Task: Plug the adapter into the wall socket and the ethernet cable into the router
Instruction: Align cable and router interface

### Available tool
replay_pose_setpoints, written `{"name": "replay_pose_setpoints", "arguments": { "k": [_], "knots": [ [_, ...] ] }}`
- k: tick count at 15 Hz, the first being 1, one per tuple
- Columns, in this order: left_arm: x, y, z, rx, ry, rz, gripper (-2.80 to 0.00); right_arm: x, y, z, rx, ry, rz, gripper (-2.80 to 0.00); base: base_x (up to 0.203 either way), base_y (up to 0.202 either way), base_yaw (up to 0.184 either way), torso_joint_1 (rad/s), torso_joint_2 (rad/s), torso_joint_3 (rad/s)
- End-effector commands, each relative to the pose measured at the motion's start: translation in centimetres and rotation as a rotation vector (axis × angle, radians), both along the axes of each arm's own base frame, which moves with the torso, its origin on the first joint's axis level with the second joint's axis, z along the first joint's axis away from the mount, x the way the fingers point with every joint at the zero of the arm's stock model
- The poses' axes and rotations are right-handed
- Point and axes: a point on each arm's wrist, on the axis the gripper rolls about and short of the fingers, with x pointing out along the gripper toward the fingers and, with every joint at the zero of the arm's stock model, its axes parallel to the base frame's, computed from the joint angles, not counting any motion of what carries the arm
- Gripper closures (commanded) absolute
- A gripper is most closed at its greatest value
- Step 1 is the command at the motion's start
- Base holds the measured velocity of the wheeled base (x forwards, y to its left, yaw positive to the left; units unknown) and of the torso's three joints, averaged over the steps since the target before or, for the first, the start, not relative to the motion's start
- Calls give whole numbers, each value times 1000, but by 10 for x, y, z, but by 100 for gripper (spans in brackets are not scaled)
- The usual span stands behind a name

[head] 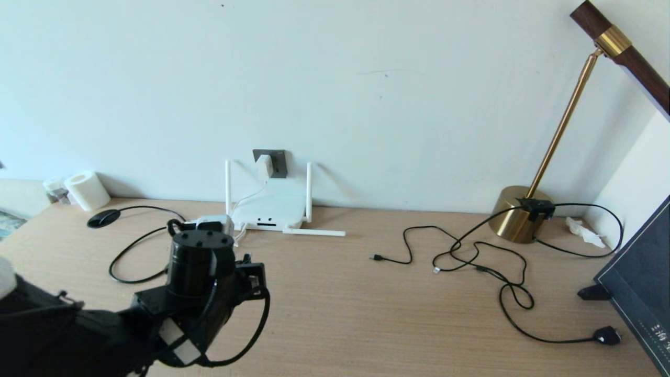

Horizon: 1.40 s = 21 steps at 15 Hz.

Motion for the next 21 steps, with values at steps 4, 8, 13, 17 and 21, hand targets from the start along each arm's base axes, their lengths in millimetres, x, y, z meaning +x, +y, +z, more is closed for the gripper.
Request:
{"name": "replay_pose_setpoints", "arguments": {
  "k": [4,8,13,17,21],
  "knots": [
    [23,0,-26,-31,49,56,0,0,0,0,0,-1,0,0,0,0,0,0,0,0],
    [41,2,-43,-55,27,67,0,0,0,0,0,-1,0,0,0,0,0,0,0,0],
    [63,13,-60,-97,7,71,0,0,0,0,0,-1,0,0,0,0,0,0,0,0],
    [77,17,-66,-123,18,17,0,0,0,0,0,-1,0,0,0,0,0,0,0,0],
    [88,25,-63,-89,-3,22,0,0,0,0,0,-1,0,0,0,0,0,0,0,0]
  ]
}}
